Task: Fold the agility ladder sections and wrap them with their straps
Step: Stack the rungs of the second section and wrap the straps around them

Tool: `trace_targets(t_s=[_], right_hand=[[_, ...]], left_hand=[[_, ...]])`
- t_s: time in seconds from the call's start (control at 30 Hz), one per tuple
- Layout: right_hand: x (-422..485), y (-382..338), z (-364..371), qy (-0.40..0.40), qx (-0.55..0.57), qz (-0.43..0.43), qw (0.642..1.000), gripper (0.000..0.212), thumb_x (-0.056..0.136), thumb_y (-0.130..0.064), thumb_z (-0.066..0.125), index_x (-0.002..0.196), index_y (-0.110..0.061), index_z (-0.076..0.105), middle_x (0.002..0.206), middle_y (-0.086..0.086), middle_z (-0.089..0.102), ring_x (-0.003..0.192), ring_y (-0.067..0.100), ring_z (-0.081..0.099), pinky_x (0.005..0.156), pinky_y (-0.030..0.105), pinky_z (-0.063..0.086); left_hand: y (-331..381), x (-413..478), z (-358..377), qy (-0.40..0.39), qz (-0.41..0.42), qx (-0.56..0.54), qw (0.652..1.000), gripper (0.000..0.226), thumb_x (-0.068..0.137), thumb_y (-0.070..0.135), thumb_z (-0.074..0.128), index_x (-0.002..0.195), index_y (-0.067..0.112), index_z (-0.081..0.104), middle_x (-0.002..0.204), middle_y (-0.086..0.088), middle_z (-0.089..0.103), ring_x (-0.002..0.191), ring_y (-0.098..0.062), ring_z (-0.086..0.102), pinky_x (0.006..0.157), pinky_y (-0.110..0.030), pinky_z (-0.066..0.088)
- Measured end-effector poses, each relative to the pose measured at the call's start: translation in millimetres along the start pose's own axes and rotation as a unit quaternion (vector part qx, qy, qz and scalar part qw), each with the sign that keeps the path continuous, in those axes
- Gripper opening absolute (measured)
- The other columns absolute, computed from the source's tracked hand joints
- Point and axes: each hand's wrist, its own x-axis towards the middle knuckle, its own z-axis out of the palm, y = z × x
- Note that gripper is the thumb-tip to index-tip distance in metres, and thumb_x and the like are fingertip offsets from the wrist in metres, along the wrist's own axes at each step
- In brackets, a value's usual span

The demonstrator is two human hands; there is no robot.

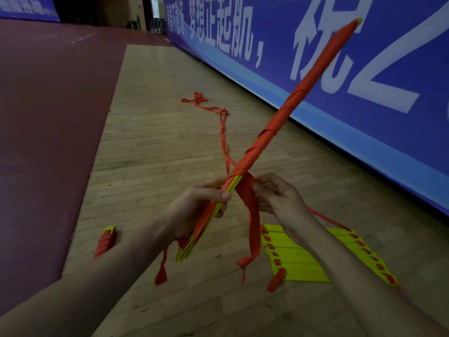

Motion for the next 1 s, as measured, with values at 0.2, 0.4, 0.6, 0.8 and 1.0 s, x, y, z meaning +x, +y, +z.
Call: trace_targets(t_s=[0.2,0.4,0.6,0.8,1.0], right_hand=[[-1,-7,3,0.037,0.057,-0.001,0.998,0.023,0.097,-0.005,0.047,0.077,-0.015,0.052,0.082,0.003,0.069,0.079,0.012,0.069,0.076,0.029,0.057],[0,-10,6,0.022,0.195,0.089,0.977,0.031,0.092,-0.001,0.042,0.068,-0.013,0.057,0.085,0.009,0.066,0.087,0.022,0.062,0.090,0.041,0.049],[-1,-7,7,-0.039,0.129,0.108,0.985,0.019,0.093,-0.006,0.040,0.089,-0.007,0.058,0.097,0.013,0.065,0.092,0.028,0.062,0.094,0.043,0.047],[-5,-9,7,-0.047,0.065,0.090,0.993,0.017,0.092,-0.002,0.053,0.077,-0.011,0.050,0.077,0.010,0.068,0.069,0.020,0.069,0.063,0.026,0.054],[-4,-12,2,-0.011,0.036,0.113,0.993,0.024,0.083,0.001,0.066,0.068,-0.011,0.052,0.062,0.003,0.065,0.058,0.014,0.065,0.059,0.026,0.053]], left_hand=[[-7,4,2,0.010,-0.023,-0.035,0.999,0.074,0.072,0.025,0.065,0.131,-0.013,0.041,0.086,-0.005,0.055,0.068,-0.010,0.053,0.062,-0.022,0.043],[-7,3,8,0.018,-0.009,-0.042,0.999,0.069,0.065,0.020,0.067,0.128,-0.003,0.052,0.088,-0.003,0.062,0.062,-0.003,0.061,0.053,-0.015,0.047],[-4,4,5,0.010,-0.001,-0.041,0.999,0.083,0.061,0.033,0.069,0.134,-0.001,0.047,0.088,-0.001,0.055,0.064,-0.008,0.050,0.055,-0.019,0.041],[1,3,11,-0.001,0.020,-0.042,0.999,0.080,0.057,0.032,0.067,0.132,0.007,0.054,0.088,-0.007,0.048,0.061,-0.012,0.043,0.051,-0.022,0.035],[6,-2,12,-0.045,0.055,-0.054,0.996,0.042,0.063,0.021,0.067,0.105,0.017,0.072,0.076,-0.001,0.049,0.058,-0.008,0.047,0.048,-0.018,0.039]])
